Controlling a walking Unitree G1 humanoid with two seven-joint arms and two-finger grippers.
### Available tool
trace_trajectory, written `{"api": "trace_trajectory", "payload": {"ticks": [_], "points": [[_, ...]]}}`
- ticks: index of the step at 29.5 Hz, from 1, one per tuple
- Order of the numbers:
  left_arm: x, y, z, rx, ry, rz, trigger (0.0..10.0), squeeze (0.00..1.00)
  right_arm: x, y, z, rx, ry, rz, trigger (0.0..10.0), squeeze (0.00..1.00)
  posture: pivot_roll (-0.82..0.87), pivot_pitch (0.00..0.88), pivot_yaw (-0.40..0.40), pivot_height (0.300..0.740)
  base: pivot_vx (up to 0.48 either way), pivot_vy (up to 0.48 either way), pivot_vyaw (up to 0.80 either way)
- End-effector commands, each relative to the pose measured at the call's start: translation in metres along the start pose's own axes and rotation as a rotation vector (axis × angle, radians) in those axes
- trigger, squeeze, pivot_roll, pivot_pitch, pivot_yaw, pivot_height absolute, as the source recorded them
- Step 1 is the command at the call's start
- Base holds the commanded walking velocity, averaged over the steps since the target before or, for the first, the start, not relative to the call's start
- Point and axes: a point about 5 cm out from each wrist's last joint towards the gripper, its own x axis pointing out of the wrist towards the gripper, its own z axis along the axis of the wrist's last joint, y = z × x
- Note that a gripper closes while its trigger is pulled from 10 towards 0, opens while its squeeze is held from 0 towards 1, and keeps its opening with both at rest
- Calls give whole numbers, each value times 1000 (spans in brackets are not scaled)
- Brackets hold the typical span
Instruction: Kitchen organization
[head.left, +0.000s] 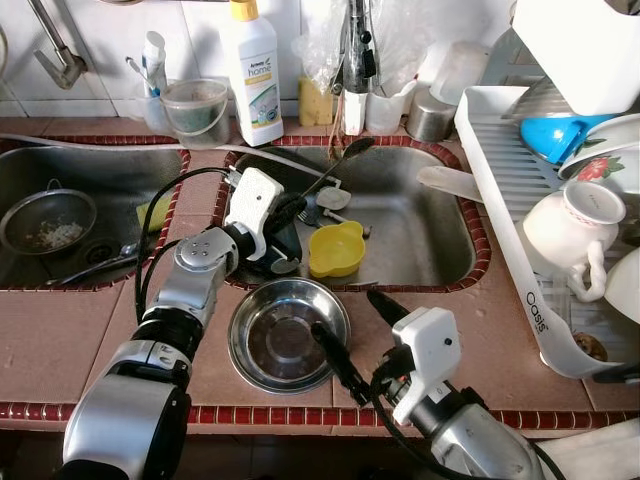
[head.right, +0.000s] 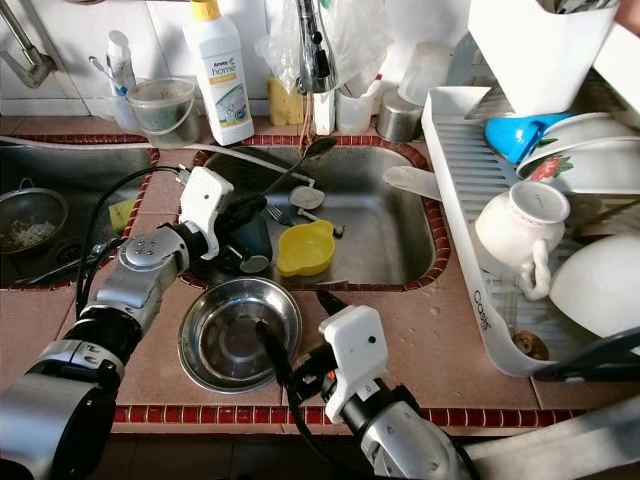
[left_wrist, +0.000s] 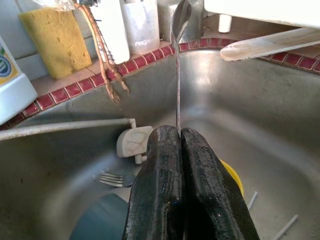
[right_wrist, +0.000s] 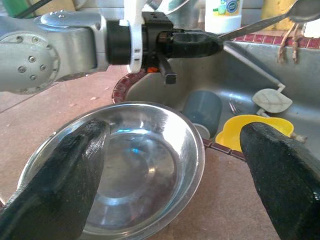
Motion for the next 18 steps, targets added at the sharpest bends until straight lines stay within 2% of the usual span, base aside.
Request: {"api": "trace_trajectory", "payload": {"ticks": [1,11,15,16,17,18], "points": [[1,3,4,20,-2,4,10000,0,-3,4,4,10,-6,16,10000,0,-216,205,17,740,0,0,0],[4,0,-4,57,55,-16,10000,0,-8,11,6,31,4,26,10000,0,-227,242,27,740,0,0,0],[4,0,-4,46,65,-24,10000,0,-9,12,7,36,6,26,10000,0,-229,249,30,740,0,0,0],[4,1,-5,48,72,-24,10000,725,-9,13,7,37,7,26,10000,0,-229,254,33,740,0,0,0],[4,1,-5,50,77,-23,10000,725,-10,13,7,38,8,25,10000,0,-229,254,33,740,0,0,0],[4,1,-5,34,77,-28,10000,984,-10,13,7,39,9,25,10000,0,-229,254,33,740,0,0,0]]}}
